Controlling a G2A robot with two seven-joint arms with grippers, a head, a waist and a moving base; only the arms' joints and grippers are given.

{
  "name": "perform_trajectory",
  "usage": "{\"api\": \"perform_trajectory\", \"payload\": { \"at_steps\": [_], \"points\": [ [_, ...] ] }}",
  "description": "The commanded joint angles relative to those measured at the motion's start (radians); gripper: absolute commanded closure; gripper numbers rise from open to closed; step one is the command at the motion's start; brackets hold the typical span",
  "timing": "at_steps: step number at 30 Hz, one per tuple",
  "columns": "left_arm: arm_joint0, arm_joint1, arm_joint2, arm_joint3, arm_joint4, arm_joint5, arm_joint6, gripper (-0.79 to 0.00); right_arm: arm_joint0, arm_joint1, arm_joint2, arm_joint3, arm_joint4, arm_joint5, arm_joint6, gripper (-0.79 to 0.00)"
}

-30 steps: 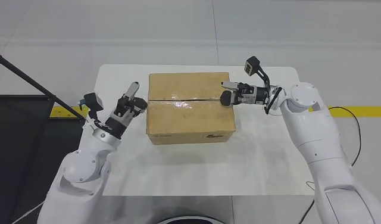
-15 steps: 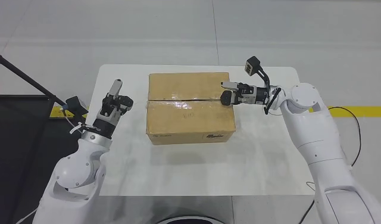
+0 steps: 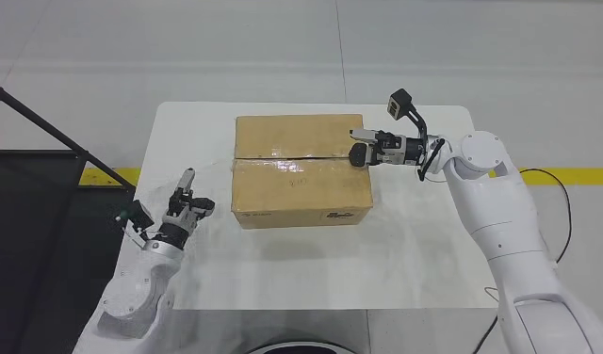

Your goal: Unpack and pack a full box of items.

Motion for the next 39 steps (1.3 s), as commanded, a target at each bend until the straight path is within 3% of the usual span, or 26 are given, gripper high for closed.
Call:
{"api": "perform_trajectory", "payload": {
  "at_steps": [1,13,17,27,39],
  "points": [
    [-0.009,-0.003,0.006,0.032,-0.016,0.007,0.018,-0.785,0.000,0.000,0.000,0.000,0.000,0.000,0.000,-0.785],
    [-0.242,-0.035,0.072,0.296,-0.150,-0.030,0.185,-0.785,0.000,0.000,0.000,0.000,0.000,0.000,0.000,-0.785],
    [-0.290,-0.043,0.075,0.329,-0.159,-0.069,0.220,-0.785,0.000,0.000,0.000,0.000,0.000,0.000,0.000,-0.785],
    [-0.258,-0.042,0.022,0.194,-0.024,-0.144,0.287,-0.785,0.000,0.000,0.000,0.000,0.000,0.000,0.000,-0.785],
    [-0.253,-0.045,0.005,-0.019,0.203,-0.133,0.369,-0.785,0.000,0.000,0.000,0.000,0.000,0.000,0.000,-0.785]
  ]
}}
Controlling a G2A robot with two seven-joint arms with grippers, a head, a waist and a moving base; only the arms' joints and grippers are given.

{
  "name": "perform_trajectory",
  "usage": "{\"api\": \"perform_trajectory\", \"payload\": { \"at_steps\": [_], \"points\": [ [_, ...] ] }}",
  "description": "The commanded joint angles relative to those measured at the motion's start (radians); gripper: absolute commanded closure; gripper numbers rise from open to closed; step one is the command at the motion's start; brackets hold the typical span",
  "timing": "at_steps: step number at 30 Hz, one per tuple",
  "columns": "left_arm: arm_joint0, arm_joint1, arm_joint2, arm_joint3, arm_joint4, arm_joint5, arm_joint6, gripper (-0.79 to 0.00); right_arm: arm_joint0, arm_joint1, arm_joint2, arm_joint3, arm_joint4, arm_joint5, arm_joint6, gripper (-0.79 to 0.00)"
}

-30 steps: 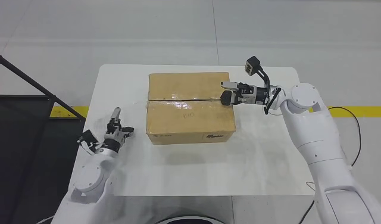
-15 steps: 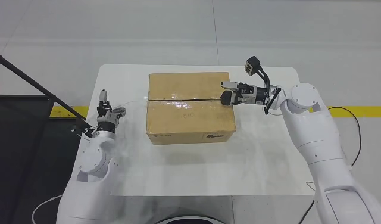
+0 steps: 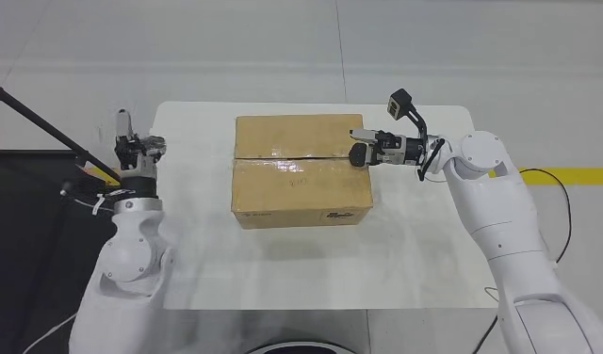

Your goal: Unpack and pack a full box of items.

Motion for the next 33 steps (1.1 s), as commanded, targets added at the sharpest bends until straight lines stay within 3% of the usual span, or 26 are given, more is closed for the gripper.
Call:
{"api": "perform_trajectory", "payload": {
  "at_steps": [1,12,21,33],
  "points": [
    [-0.008,-0.002,0.007,-0.020,0.029,0.005,0.007,-0.785,0.000,0.000,0.000,0.000,0.000,0.000,0.000,-0.785],
    [-0.070,-0.014,0.105,-0.066,0.215,0.029,0.032,-0.785,0.000,0.000,0.000,0.000,0.000,0.000,0.000,-0.785],
    [-0.107,-0.029,0.179,-0.091,0.238,0.041,0.016,-0.785,0.000,0.000,0.000,0.000,0.000,0.000,0.000,-0.785],
    [-0.154,-0.050,0.267,-0.058,0.228,0.050,-0.011,-0.785,-0.020,0.002,0.003,-0.031,-0.007,0.000,-0.033,-0.785]
  ]
}}
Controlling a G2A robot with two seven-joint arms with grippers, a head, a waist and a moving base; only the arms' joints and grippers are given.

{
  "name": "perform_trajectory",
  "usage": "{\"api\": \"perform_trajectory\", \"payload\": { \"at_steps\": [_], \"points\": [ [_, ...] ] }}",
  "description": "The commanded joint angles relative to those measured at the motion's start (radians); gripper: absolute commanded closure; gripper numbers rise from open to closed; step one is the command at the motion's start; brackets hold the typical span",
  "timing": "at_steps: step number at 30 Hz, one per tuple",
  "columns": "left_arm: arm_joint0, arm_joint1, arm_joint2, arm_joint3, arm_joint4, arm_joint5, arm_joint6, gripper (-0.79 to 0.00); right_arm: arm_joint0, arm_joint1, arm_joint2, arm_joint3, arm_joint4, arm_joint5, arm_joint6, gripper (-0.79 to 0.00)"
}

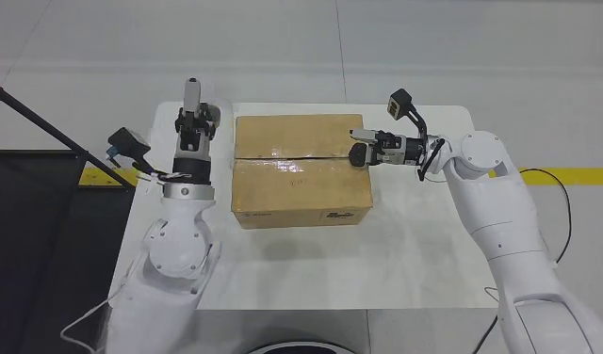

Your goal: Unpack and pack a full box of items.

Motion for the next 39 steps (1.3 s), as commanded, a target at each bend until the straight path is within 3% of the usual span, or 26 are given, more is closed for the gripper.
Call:
{"api": "perform_trajectory", "payload": {
  "at_steps": [1,11,18,28,39],
  "points": [
    [-0.008,-0.003,0.016,0.008,-0.002,0.002,-0.005,-0.785,-0.017,0.004,0.007,-0.031,-0.006,0.002,-0.025,-0.785],
    [-0.058,-0.024,0.100,0.077,-0.015,0.020,-0.038,-0.785,-0.064,0.022,0.024,-0.126,-0.059,0.032,-0.064,-0.785],
    [-0.067,-0.034,0.110,0.086,-0.004,0.023,-0.030,-0.785,-0.059,0.024,-0.007,-0.166,-0.122,0.044,-0.066,-0.785],
    [-0.017,-0.036,0.041,0.008,-0.010,0.000,-0.015,-0.785,-0.119,0.039,-0.022,-0.380,-0.390,-0.006,-0.275,-0.785],
    [0.092,-0.030,-0.130,-0.094,-0.053,-0.030,-0.019,-0.785,-0.284,0.062,-0.036,-0.750,-0.830,0.131,-0.513,-0.785]
  ]
}}
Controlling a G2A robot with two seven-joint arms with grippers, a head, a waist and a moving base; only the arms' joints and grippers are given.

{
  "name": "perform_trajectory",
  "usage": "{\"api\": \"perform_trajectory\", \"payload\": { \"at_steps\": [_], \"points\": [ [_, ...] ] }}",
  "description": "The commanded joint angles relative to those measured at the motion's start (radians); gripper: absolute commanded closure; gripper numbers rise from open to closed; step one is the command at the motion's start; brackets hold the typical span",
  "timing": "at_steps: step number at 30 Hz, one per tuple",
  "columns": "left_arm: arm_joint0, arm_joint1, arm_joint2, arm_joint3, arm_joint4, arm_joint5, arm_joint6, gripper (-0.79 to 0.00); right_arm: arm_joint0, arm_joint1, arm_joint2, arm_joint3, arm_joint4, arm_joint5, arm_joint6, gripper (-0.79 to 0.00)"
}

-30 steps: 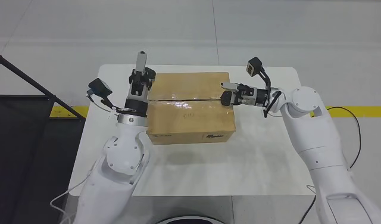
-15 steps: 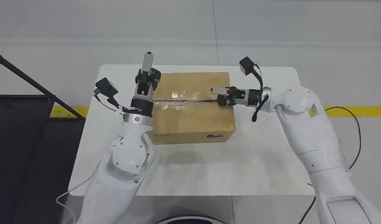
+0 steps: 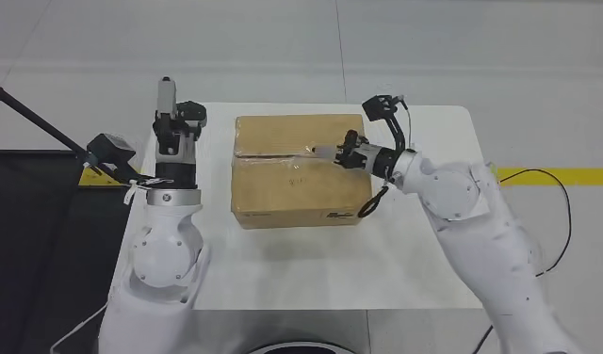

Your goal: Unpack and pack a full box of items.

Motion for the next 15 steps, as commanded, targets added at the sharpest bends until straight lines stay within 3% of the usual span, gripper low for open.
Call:
{"api": "perform_trajectory", "payload": {
  "at_steps": [1,8,12,15],
  "points": [
    [0.024,0.001,-0.036,-0.003,-0.014,-0.005,-0.002,-0.785,-0.027,0.002,-0.015,-0.060,-0.116,0.046,-0.045,-0.785],
    [0.093,0.003,-0.116,-0.006,-0.052,-0.030,-0.021,-0.785,-0.088,-0.005,-0.106,-0.173,-0.423,0.205,-0.130,-0.785],
    [0.121,0.002,-0.133,-0.002,-0.067,-0.045,-0.033,-0.785,-0.072,-0.017,-0.130,-0.157,-0.436,0.254,-0.124,-0.785],
    [0.139,0.002,-0.138,0.000,-0.070,-0.051,-0.066,-0.785,-0.055,-0.025,-0.118,-0.131,-0.362,0.245,-0.100,-0.785]
  ]
}}
